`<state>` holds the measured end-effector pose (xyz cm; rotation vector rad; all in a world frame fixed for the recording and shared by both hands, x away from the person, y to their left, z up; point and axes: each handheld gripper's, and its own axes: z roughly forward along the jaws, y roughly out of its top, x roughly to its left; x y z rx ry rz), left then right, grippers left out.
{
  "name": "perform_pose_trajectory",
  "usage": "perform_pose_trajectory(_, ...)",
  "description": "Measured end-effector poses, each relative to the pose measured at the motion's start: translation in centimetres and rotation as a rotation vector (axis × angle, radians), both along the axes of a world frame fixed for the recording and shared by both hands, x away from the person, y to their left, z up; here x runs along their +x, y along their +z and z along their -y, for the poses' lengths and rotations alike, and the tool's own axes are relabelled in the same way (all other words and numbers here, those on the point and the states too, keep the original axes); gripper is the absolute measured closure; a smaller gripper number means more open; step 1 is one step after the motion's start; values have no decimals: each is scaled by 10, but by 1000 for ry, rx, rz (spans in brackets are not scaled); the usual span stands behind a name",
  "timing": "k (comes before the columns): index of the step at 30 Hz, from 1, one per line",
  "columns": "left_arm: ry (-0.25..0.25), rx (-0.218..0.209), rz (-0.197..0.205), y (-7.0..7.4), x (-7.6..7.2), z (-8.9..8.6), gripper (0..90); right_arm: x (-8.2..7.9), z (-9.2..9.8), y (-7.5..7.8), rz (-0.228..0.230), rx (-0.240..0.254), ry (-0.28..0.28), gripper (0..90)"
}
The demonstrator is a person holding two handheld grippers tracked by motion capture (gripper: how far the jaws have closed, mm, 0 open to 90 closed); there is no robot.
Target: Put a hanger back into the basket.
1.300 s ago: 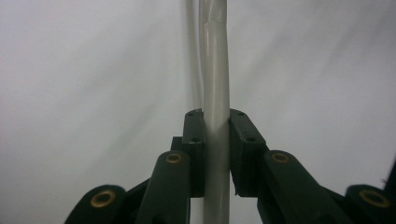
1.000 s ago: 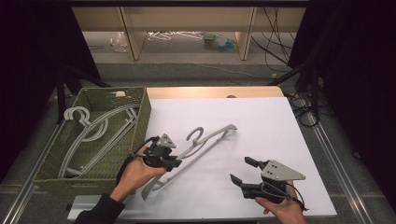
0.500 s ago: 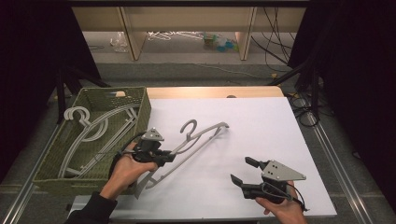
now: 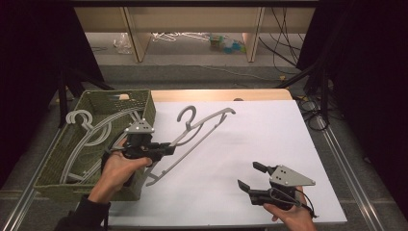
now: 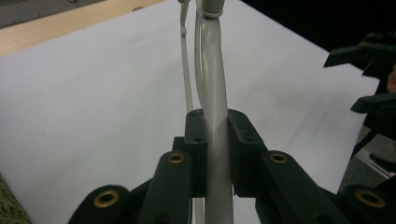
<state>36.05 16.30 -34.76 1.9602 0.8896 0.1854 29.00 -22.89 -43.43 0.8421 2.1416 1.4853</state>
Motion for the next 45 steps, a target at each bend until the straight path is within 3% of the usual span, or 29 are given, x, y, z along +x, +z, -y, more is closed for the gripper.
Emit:
perform_pose_trajectory(2,17,-50,16,12,-2,-9,792,0,1,1,-6,-9,-6,222)
perform_pose_trajectory(8,37,-101,52,33,-3,-24,791,1,0,0,13,4,-5,210)
perform_pose_trajectory(10,47,-104,51,40,-2,-31,792,1,0,-1,15,8,-10,202)
perform_pose_trajectory(11,65,-107,60,46,-1,-42,791,0,0,0,-8,3,-13,195)
perform_pose_trajectory(14,95,-110,65,51,0,-54,791,2,1,-1,12,2,-17,185)
perform_pose_trajectory(22,166,-139,80,63,-1,-93,791,2,1,-1,6,7,-20,179)
perform_pose_trajectory(24,191,-144,82,65,0,-103,791,1,0,-1,-18,9,-21,178)
perform_pose_trajectory(28,210,-137,107,65,3,-121,792,2,1,-1,5,8,-27,178)
perform_pose_trajectory(34,240,-124,106,58,6,-144,792,2,1,-1,4,7,-26,177)
perform_pose_trajectory(35,249,-127,105,57,6,-149,792,1,1,-1,-18,9,-26,177)
perform_pose_trajectory(45,304,-119,95,40,3,-192,793,2,1,-2,0,4,-26,177)
